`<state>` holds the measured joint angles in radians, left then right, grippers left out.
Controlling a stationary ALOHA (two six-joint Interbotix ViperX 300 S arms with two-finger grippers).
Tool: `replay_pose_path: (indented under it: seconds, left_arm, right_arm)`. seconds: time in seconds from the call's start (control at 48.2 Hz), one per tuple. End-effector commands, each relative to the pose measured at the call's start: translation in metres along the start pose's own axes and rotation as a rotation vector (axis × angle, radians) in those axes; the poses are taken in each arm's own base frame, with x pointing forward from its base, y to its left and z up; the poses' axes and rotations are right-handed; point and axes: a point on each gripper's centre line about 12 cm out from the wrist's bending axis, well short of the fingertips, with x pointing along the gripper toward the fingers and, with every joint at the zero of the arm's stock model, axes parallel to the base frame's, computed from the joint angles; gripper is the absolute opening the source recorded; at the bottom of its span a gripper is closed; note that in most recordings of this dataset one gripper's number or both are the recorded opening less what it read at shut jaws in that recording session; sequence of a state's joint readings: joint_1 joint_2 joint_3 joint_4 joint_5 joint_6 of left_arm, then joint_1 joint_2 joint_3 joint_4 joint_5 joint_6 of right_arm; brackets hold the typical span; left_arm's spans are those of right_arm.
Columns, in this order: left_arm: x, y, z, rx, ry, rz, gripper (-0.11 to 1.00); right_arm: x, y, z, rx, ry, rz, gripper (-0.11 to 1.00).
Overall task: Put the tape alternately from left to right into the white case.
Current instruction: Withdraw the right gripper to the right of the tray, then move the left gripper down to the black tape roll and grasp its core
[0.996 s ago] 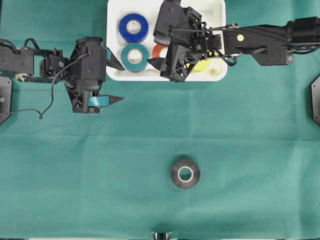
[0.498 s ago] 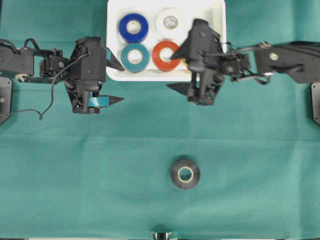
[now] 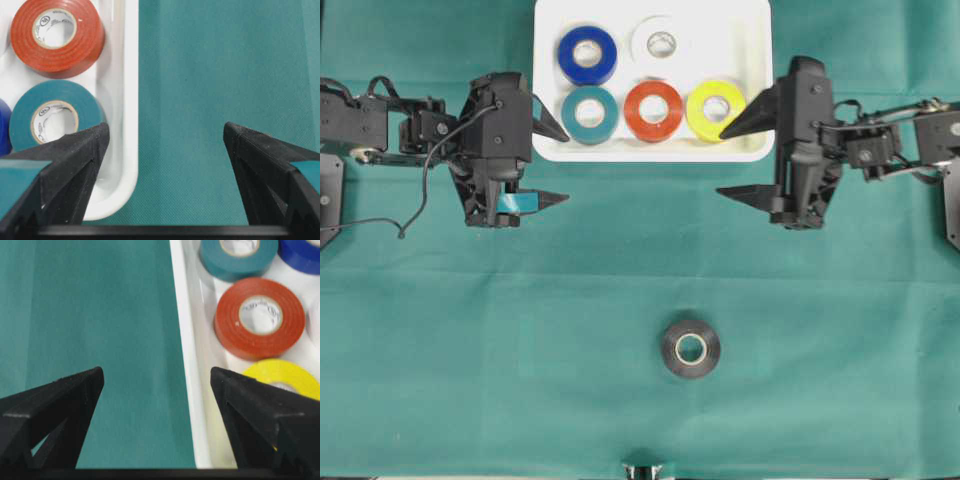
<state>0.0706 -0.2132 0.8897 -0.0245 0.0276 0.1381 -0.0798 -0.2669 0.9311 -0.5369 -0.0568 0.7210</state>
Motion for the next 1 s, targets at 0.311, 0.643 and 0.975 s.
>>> replay_pose_path:
  seconds: [0.311,0.643,0.975]
  left_arm:
    - [0.003,-0.004,0.018,-0.061,-0.039,-0.010,0.95]
    - [0.033,-0.043,0.044,-0.032,-0.038,-0.098,0.95]
    - [0.067,-0.082,0.066,-0.053,0.010,-0.165,0.95]
  right_arm:
    - [-0.015,0.002,-0.002,-0.003,-0.032,0.013,0.75]
    - [-0.015,0.001,-0.003,-0.002,-0.029,0.013,0.75]
    - [-0.015,0.001,-0.004,-0.004,-0.027,0.013,0.75]
